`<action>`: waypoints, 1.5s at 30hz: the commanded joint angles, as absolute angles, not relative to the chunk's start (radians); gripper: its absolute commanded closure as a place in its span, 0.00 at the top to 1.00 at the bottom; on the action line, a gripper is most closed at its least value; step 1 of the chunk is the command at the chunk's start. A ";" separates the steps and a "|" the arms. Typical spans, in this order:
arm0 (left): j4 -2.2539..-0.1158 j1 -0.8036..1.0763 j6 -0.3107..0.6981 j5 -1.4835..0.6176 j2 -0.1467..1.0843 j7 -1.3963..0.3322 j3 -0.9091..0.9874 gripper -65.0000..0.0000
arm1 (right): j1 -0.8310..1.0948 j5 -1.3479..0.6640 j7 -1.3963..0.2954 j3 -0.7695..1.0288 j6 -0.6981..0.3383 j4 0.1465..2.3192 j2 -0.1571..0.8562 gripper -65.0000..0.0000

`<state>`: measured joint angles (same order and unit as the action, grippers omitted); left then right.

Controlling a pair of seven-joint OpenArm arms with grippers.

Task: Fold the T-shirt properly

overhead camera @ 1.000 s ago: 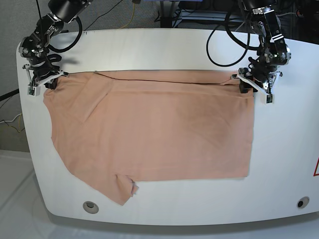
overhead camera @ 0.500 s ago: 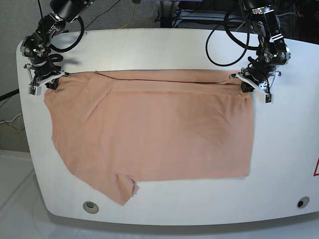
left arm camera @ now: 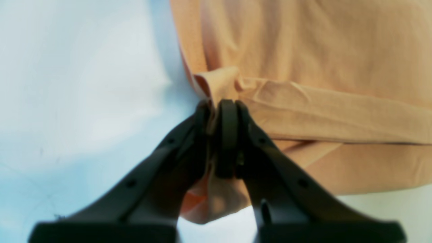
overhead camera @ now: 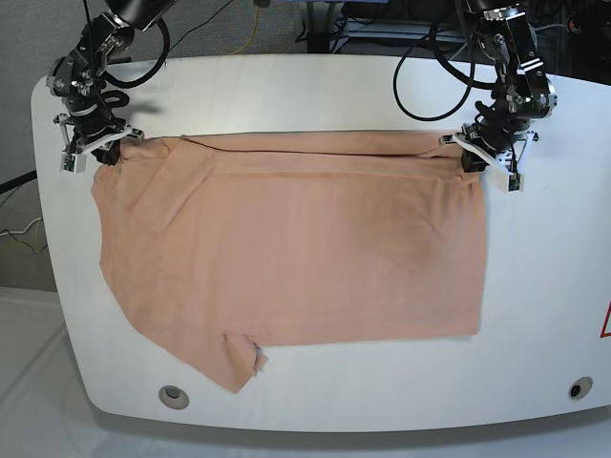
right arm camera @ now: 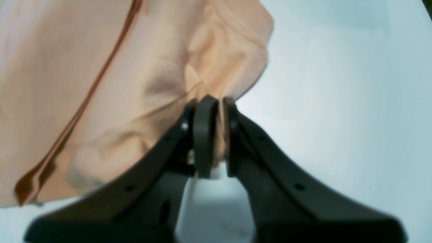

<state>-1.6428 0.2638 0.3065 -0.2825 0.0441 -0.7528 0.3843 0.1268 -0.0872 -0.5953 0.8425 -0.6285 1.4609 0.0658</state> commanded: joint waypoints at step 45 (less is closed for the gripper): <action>-1.641 0.441 0.303 -0.257 0.127 -0.796 0.386 0.04 | 0.340 -0.045 -0.667 0.845 -0.633 1.560 0.064 0.09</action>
<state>-1.6562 0.4000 0.3187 -0.3332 0.1238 -0.6598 0.3862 0.3080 -0.1078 -0.5758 0.8406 -0.6331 1.5665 0.0639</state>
